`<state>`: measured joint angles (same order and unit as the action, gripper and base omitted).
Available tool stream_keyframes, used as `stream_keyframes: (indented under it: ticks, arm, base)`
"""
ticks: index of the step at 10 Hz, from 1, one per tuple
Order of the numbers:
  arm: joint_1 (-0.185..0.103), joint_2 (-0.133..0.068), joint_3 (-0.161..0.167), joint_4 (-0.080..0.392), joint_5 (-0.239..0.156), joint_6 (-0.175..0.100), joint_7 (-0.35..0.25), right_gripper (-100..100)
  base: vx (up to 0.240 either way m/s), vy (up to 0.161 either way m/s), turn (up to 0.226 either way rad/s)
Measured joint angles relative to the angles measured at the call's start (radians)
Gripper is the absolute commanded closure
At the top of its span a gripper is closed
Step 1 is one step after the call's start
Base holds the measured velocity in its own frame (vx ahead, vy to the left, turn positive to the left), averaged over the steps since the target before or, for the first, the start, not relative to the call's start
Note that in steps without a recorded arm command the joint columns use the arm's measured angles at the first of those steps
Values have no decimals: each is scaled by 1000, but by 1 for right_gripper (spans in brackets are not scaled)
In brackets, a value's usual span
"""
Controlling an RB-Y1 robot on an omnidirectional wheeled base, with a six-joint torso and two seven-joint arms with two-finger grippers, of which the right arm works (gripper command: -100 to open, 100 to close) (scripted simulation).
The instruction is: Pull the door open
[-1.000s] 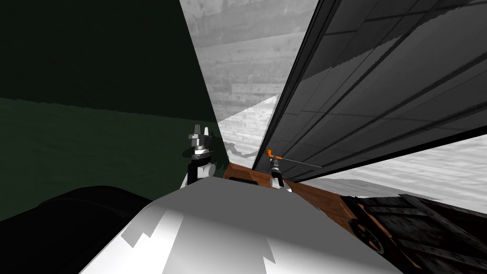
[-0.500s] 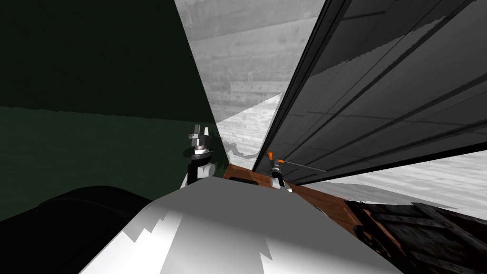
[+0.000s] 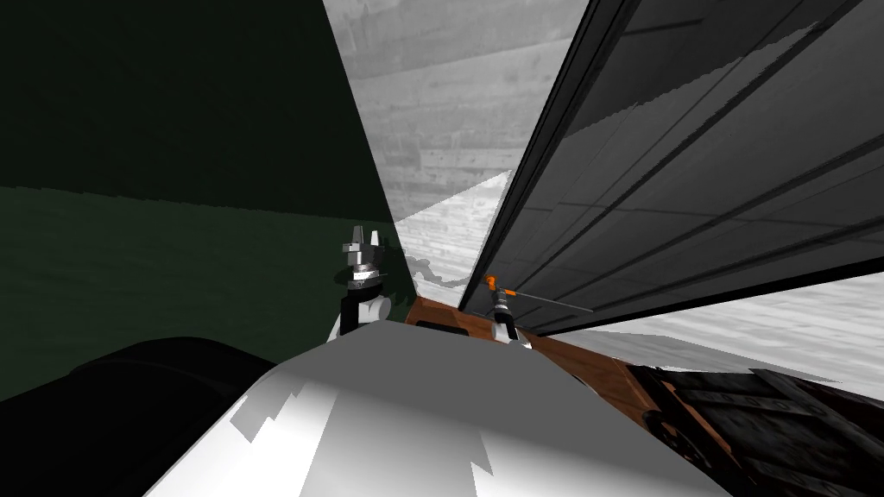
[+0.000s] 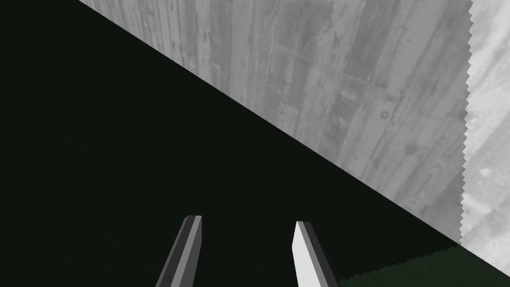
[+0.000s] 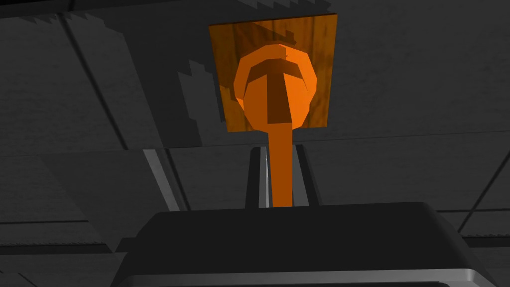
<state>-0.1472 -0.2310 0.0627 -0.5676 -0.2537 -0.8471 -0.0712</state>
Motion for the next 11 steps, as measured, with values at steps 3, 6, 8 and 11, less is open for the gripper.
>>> stream_keyframes:
  ticks: [3,6,8,11]
  arm:
    - [20,-25,14,-9,4,-11,-32,100]
    - [15,-68,40,71,12,-79,-95,100]
    - [42,-77,45,34,13,-68,-105,100]
    - [65,-135,64,35,17,-102,-166,100]
  base:
    - [-170,-10,111]
    - [-145,-29,141]
    - [-67,-8,111]
    - [-187,-22,203]
